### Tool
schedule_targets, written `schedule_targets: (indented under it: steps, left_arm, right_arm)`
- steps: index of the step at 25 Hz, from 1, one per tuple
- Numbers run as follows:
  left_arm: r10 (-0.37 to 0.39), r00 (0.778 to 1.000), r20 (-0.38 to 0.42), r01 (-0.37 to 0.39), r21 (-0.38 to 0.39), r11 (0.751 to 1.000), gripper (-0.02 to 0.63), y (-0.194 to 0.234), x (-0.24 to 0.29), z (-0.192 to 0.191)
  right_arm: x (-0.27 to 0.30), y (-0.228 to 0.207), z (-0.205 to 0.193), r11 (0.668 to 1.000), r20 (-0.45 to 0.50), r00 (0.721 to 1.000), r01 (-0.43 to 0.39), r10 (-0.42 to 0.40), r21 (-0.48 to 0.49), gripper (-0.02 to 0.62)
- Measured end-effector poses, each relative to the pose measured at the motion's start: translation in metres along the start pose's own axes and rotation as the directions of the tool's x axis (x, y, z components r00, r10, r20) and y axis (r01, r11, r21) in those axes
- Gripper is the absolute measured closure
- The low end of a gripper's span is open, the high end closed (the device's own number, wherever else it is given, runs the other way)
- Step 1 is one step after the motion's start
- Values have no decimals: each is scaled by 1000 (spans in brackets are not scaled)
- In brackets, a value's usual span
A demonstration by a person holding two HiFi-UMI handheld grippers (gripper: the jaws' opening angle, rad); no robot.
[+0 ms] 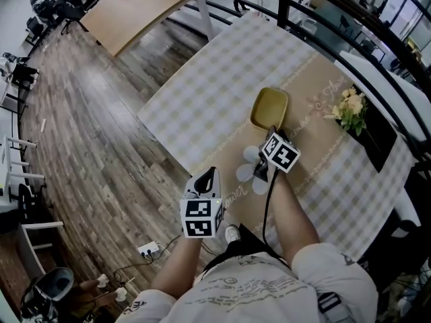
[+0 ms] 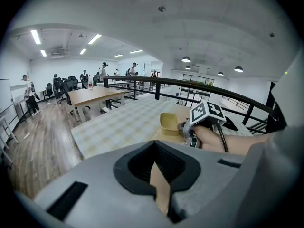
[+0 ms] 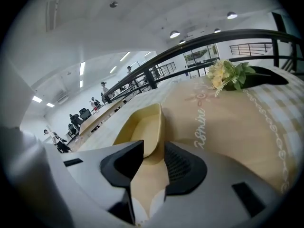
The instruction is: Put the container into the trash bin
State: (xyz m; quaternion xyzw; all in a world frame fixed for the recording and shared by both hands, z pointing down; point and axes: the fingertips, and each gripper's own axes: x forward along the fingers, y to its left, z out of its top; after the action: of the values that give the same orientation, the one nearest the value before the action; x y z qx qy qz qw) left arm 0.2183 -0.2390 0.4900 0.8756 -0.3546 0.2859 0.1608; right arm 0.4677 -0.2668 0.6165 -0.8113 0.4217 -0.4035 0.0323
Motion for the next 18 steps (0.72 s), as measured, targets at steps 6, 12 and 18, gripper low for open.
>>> schedule_targets:
  steps: [6, 12, 18]
  left_arm:
    - [-6, 1000, -11, 6, 20, 1000, 601, -4, 0, 1]
    - [-8, 1000, -17, 9, 26, 1000, 601, -4, 0, -1]
    - [1, 1000, 7, -2, 25, 1000, 601, -1, -4, 6]
  right_arm:
    - [14, -2, 0, 992, -61, 998, 27, -20, 120, 482]
    - [20, -8, 2, 968, -124, 989, 103, -75, 230, 542]
    - [18, -3, -1, 962, -167, 982, 123, -83, 245, 568]
